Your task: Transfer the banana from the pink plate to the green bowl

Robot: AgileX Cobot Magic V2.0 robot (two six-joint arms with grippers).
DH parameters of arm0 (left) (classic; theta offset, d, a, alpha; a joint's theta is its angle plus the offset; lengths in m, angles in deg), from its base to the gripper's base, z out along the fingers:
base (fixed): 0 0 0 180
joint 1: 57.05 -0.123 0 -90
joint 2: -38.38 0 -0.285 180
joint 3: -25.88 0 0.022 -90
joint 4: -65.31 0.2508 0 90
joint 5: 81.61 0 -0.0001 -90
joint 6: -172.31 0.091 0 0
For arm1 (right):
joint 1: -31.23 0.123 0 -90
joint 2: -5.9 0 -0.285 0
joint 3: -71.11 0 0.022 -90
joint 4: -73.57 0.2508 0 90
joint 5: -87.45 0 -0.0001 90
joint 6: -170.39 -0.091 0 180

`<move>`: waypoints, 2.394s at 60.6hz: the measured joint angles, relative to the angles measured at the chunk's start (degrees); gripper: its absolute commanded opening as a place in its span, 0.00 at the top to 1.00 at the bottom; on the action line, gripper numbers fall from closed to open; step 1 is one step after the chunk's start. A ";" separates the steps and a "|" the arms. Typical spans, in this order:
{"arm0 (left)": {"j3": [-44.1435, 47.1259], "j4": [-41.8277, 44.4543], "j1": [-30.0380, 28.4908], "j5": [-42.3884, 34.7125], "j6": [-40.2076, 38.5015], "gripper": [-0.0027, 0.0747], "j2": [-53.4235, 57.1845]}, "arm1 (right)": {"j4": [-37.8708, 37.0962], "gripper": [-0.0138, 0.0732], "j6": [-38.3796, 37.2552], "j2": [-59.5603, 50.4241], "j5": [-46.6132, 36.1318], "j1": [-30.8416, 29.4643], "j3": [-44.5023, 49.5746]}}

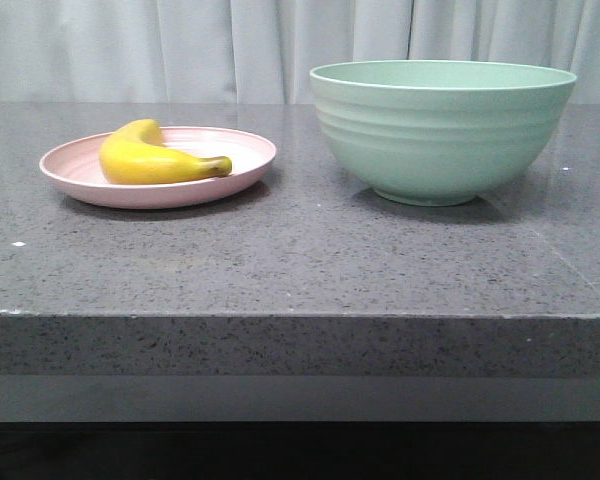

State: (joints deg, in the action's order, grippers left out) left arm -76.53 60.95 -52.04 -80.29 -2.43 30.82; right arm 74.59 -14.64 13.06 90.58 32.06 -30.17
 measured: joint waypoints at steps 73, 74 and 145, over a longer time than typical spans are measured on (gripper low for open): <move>-24.08 -3.53 0.00 6.62 0.00 0.99 -5.08 | -1.02 0.92 0.00 1.78 11.40 0.00 -21.39; -25.06 -3.53 0.00 8.12 0.00 0.99 -5.96 | -1.02 0.92 0.00 2.23 12.09 0.00 -22.24; -41.61 -3.96 0.00 32.88 0.00 0.34 -31.87 | -1.02 0.42 0.00 30.06 40.12 0.00 -38.98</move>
State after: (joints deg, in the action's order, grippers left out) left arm -118.14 57.00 -52.04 -47.41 -2.43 -1.05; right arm 73.57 -14.64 43.12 130.70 32.06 -69.16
